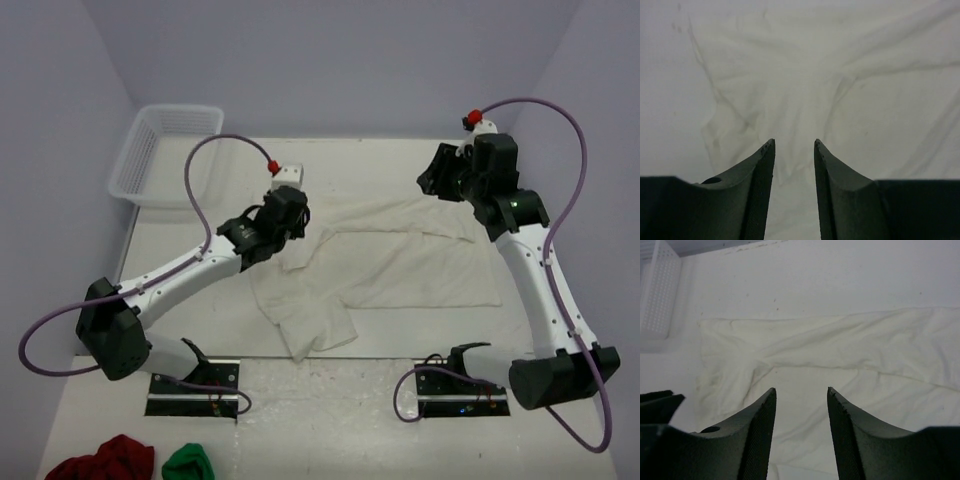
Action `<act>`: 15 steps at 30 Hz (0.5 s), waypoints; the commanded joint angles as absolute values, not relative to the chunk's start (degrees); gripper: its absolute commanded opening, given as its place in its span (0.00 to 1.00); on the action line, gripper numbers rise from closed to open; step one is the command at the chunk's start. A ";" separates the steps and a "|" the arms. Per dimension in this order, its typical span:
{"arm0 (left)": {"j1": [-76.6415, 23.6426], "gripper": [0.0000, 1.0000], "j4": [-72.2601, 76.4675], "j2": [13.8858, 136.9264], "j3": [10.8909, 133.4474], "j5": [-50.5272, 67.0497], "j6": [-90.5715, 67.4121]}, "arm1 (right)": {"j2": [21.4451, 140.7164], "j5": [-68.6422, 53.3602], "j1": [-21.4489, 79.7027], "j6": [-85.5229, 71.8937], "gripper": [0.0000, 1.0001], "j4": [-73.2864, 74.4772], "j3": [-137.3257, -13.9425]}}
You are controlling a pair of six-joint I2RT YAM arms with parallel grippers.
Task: Fold and stack the t-shirts
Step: Fold the flattened tshirt in 1/3 of the way
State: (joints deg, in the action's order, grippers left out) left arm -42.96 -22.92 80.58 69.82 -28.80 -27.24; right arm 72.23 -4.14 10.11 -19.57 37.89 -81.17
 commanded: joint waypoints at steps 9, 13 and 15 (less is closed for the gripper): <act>-44.03 0.42 -25.40 81.11 48.43 -27.69 -35.51 | 57.92 -8.70 10.37 -19.16 0.48 35.69 -73.13; -44.30 0.44 -23.38 82.88 47.90 -26.02 -35.86 | 58.80 -9.84 10.37 -18.99 0.48 35.51 -73.30; -44.38 0.45 -23.12 82.97 47.81 -26.02 -36.12 | 59.06 -9.84 10.37 -18.99 0.48 35.25 -72.78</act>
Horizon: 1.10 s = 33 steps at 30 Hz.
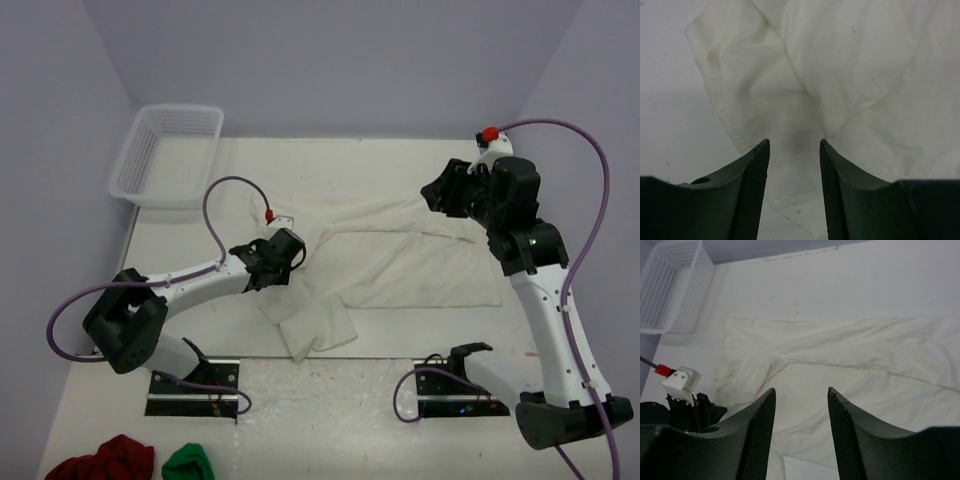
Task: Fold and stack the t-shirts
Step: Fold the flattened tshirt in 1/3 of the way
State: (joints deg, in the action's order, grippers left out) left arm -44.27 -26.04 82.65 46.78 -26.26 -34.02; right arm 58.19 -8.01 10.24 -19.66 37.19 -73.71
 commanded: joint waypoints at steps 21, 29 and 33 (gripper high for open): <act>-44.30 0.50 -19.42 86.21 52.20 -20.74 -32.61 | 59.41 -9.32 10.37 -19.16 0.48 34.10 -71.63; -44.38 0.49 -21.09 88.77 52.82 -21.62 -33.31 | 58.97 -8.96 10.37 -19.16 0.48 34.19 -71.54; -44.30 0.42 -21.71 89.38 53.43 -23.29 -33.05 | 58.80 -9.58 10.37 -19.34 0.48 33.40 -71.02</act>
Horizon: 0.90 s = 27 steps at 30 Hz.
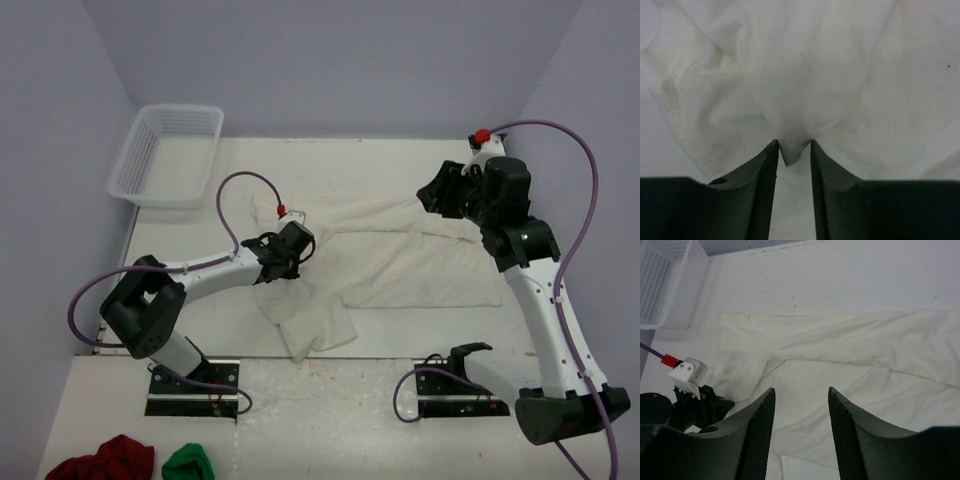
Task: Fold and stack the t-shirts
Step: Fold the flattened tshirt in 1/3 of the way
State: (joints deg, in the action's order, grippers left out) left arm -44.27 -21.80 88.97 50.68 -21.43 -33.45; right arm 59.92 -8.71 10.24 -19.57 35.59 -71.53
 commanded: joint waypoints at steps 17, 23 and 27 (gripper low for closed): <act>-42.11 0.00 -22.41 89.04 69.07 -31.73 -28.30 | 61.08 -11.95 10.37 -19.51 0.49 32.43 -69.35; -32.71 0.00 -23.47 89.29 73.82 -28.31 -26.19 | 61.87 -12.74 10.46 -19.77 0.49 32.17 -69.79; -28.31 0.00 -22.68 92.45 75.32 -27.78 -24.96 | 62.14 -12.83 10.37 -19.69 0.49 32.26 -69.70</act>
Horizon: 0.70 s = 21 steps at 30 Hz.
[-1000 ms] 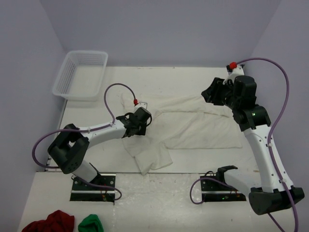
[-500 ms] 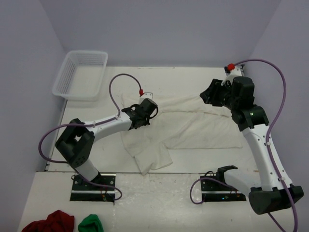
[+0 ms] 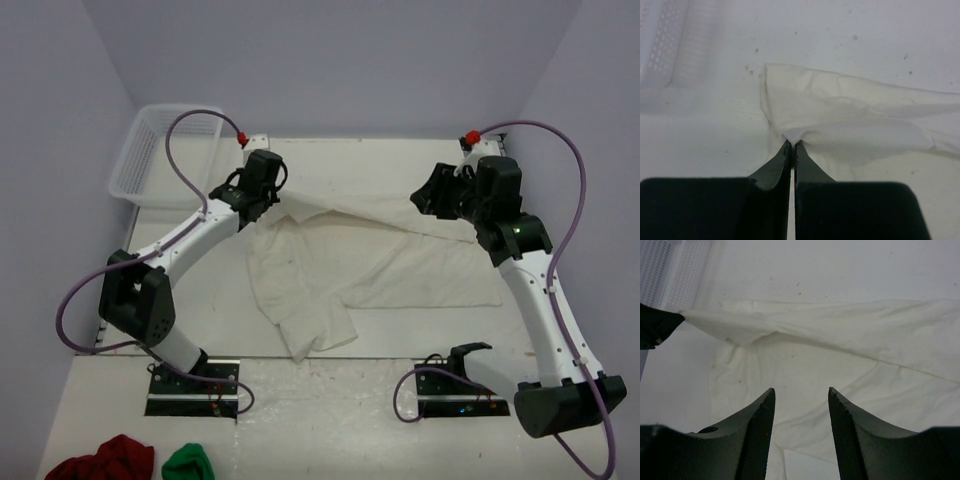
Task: Fold and stack the t-shirts
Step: Fold the flattened tshirt in 1/3 of the way
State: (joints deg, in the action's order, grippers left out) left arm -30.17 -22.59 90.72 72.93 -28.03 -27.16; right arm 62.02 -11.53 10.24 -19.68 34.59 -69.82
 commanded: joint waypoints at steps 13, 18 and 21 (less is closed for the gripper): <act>-27.69 0.68 -17.59 105.03 78.93 -20.39 -23.29 | 64.25 -13.53 10.72 -19.60 0.49 31.73 -68.38; -28.47 0.69 -16.61 99.77 76.12 -24.87 -23.20 | 65.13 -13.19 11.16 -19.60 0.49 31.90 -68.29; -30.14 0.57 -15.64 93.53 73.13 -23.74 -22.41 | 65.13 -13.10 11.25 -19.60 0.49 32.26 -69.43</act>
State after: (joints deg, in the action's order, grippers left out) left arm -28.34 -19.42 101.27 74.81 -22.96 -24.25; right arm 65.34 -11.97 10.94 -19.68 33.50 -68.01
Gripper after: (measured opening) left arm 0.633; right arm 0.486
